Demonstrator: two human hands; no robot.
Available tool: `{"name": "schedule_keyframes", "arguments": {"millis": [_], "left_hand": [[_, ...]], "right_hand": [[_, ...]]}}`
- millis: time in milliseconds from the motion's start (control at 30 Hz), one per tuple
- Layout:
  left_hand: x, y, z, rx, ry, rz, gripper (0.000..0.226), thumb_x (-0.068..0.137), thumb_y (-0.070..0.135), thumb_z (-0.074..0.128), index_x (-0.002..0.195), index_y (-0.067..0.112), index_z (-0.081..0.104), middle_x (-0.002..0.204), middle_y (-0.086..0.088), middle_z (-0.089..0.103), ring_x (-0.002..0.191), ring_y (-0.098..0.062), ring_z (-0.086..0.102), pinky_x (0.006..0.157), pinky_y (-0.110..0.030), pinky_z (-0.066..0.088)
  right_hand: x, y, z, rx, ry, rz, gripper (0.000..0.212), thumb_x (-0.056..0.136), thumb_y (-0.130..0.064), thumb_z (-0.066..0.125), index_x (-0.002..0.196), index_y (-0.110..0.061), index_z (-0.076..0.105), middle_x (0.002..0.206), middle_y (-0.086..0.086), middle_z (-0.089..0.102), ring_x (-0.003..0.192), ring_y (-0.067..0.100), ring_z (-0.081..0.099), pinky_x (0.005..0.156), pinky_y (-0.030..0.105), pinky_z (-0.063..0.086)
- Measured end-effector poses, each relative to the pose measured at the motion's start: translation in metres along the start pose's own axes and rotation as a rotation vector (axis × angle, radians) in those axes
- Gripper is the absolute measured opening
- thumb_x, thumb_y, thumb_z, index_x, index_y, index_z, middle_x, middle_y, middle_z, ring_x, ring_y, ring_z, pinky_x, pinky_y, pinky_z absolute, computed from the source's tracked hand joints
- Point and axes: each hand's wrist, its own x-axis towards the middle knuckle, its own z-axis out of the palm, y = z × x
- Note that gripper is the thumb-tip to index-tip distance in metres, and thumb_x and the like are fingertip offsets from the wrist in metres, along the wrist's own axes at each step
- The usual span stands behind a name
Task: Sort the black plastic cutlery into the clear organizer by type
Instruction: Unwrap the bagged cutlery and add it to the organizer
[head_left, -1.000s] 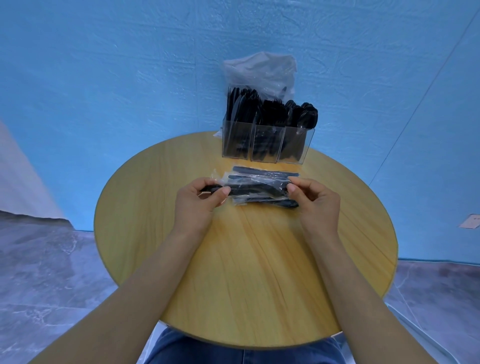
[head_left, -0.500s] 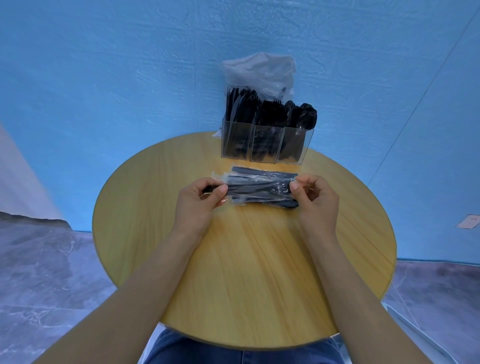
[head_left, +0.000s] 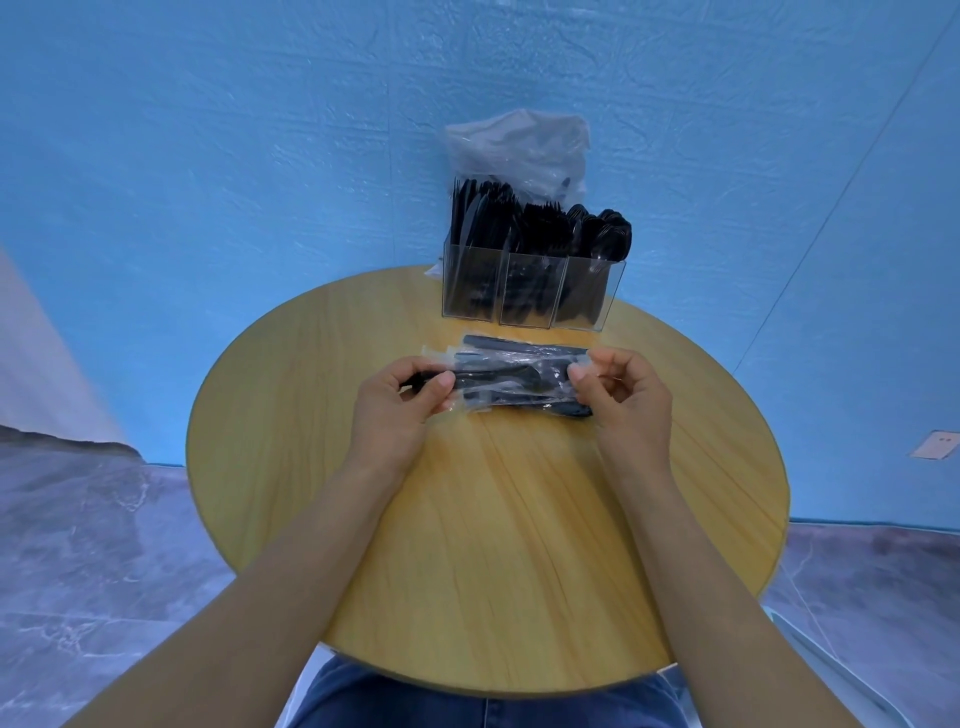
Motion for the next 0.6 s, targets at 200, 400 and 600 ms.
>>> {"name": "schedule_keyframes", "arguments": {"millis": [200, 400, 600], "left_hand": [[-0.0017, 0.002, 0.0013, 0.095, -0.081, 0.028, 0.008, 0.085, 0.01, 0.066, 0.089, 0.016, 0.069, 0.081, 0.007, 0.068, 0.075, -0.001, 0.063, 0.073, -0.014, 0.052], [-0.0027, 0.0055, 0.0006, -0.034, -0.071, -0.013, 0.016, 0.083, 0.003, 0.066, 0.085, 0.018, 0.071, 0.081, 0.007, 0.07, 0.074, -0.002, 0.066, 0.072, -0.016, 0.054], [-0.0043, 0.0067, 0.001, -0.094, -0.08, -0.05, 0.017, 0.081, -0.001, 0.066, 0.085, 0.015, 0.071, 0.083, -0.001, 0.07, 0.072, -0.006, 0.068, 0.068, -0.014, 0.053]], "right_hand": [[0.002, 0.0008, -0.0019, 0.013, 0.053, -0.025, 0.02, 0.088, 0.002, 0.06, 0.084, -0.018, 0.061, 0.075, -0.001, 0.062, 0.065, -0.001, 0.057, 0.064, 0.014, 0.049], [0.0032, 0.0019, -0.0009, -0.023, 0.077, -0.012, 0.025, 0.091, 0.004, 0.053, 0.084, -0.017, 0.062, 0.071, -0.004, 0.063, 0.058, -0.002, 0.055, 0.057, 0.013, 0.045], [0.0027, 0.0032, 0.0002, -0.138, 0.148, -0.072, 0.02, 0.093, -0.001, 0.051, 0.087, -0.018, 0.059, 0.071, -0.005, 0.058, 0.056, 0.002, 0.048, 0.058, 0.019, 0.044]]}}
